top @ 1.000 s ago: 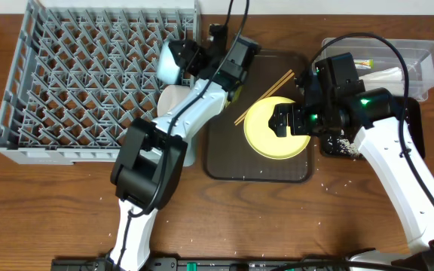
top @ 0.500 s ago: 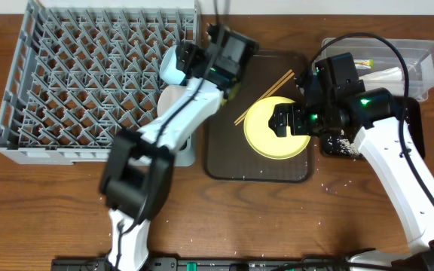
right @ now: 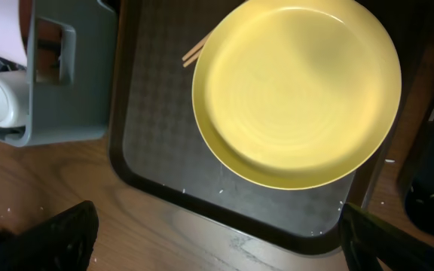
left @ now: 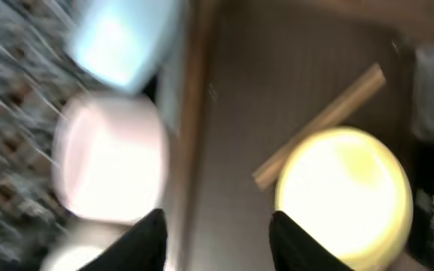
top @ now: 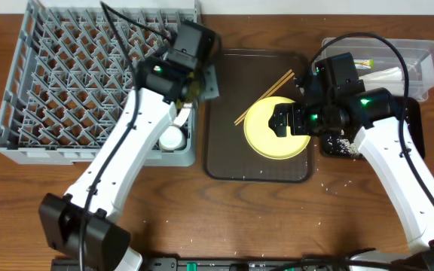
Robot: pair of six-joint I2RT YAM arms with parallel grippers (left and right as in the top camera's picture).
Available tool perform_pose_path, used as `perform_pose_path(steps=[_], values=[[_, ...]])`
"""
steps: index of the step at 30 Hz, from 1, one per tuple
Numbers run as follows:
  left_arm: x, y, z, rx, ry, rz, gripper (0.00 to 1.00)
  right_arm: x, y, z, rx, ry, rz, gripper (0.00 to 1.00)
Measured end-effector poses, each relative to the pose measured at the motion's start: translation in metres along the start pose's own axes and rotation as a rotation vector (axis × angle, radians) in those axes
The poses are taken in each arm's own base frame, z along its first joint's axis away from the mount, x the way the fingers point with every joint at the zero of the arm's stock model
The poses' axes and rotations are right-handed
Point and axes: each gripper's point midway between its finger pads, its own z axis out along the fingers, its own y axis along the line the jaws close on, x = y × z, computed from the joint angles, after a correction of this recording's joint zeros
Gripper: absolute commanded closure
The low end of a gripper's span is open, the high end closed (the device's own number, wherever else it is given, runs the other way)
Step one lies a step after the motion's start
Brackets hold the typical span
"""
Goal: Sort waste into correct bins and load items into the dishwasher
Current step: 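Move left gripper to yellow plate while right gripper holds its edge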
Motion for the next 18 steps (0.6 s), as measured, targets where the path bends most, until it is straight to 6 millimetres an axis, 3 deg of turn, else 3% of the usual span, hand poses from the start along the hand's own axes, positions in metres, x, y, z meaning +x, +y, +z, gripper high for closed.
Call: perform_pose_path(steps=[9, 12, 18], values=[[0.056, -0.059, -0.005, 0.15, 0.159, 0.043, 0.58, 0.0, 0.0, 0.0, 0.0, 0.001, 0.0, 0.01], [0.066, -0.064, -0.005, 0.153, 0.186, 0.033, 0.58, 0.0, 0.0, 0.0, 0.0, 0.0, 0.0, 0.01], [0.074, -0.055, 0.009, 0.127, 0.21, -0.032, 0.57, -0.01, 0.002, -0.001, -0.02, -0.037, 0.002, 0.01]])
